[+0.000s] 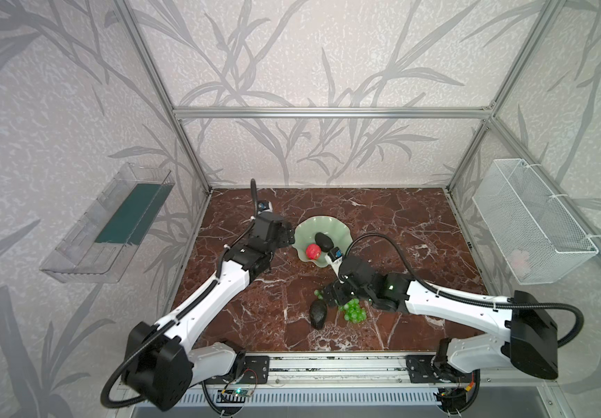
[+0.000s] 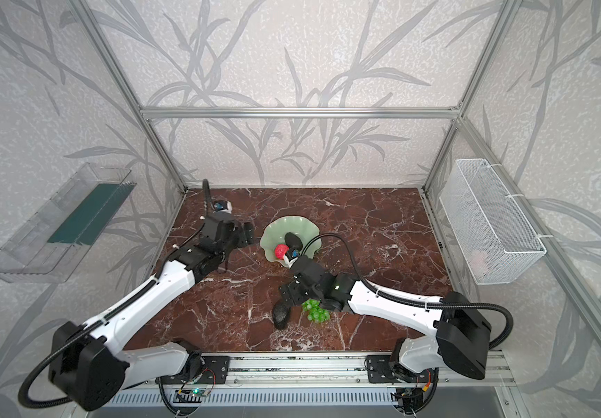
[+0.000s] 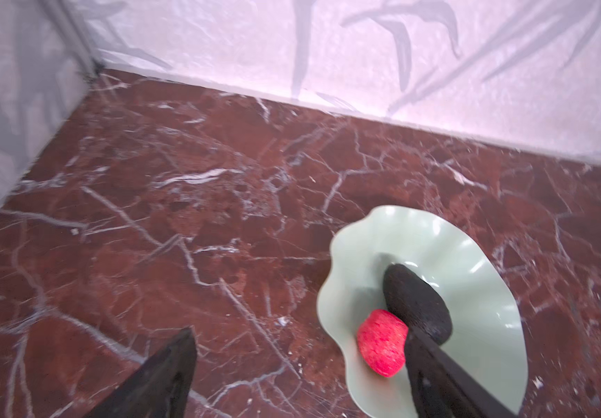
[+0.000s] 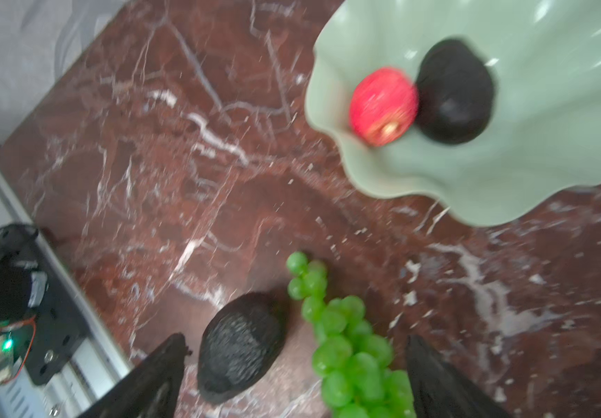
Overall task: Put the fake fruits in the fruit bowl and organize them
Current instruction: 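Grasp the second avocado near the grapes with the right gripper while the left gripper withdraws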
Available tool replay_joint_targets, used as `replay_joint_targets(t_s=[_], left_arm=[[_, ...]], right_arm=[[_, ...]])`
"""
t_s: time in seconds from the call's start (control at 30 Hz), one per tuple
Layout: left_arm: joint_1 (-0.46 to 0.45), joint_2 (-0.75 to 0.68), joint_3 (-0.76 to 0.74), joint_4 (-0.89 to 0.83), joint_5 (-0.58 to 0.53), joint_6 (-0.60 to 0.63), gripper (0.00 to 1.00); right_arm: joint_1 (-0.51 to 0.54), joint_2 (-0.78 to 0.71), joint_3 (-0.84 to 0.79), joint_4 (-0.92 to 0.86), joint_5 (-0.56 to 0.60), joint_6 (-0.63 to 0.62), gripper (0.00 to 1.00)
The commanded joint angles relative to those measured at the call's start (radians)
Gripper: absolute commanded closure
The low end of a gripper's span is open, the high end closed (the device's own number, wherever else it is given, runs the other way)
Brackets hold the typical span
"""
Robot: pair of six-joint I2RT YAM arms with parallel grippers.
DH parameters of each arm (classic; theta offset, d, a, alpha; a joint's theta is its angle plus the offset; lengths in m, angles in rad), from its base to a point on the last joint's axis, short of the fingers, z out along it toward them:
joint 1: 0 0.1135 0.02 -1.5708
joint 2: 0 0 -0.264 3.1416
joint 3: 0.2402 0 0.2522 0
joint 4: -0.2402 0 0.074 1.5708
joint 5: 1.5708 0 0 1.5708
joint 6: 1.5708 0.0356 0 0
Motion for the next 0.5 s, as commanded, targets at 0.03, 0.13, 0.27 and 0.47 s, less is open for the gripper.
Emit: replay_joint_targets(t_s=[0.03,0.13,0.27,0.47], left_arm=[[0.082,-0.125,-0.101,0.052,-0.039,-0.115,0.07],[0.111,-0.192,-0.144,0.035,-0.027,-0.134,0.07],[0.139,-0.233,-0.161,0.011,-0.002,-0.145,0.07],[0.157,-0.260,-0.163,0.007,0.024,-0.146,0.07]], right_arm=[[0.061,0.084,0.043,-0.061,-0.057,0.108,0.08],[0.075,0.143,0.046,-0.054,-0.095,0.141,0.09],[0.076,0.206,0.061,-0.057,-0.097,0.156,0.09],[0.081,0.283,0.098,-0.038,-0.132,0.159,0.14]])
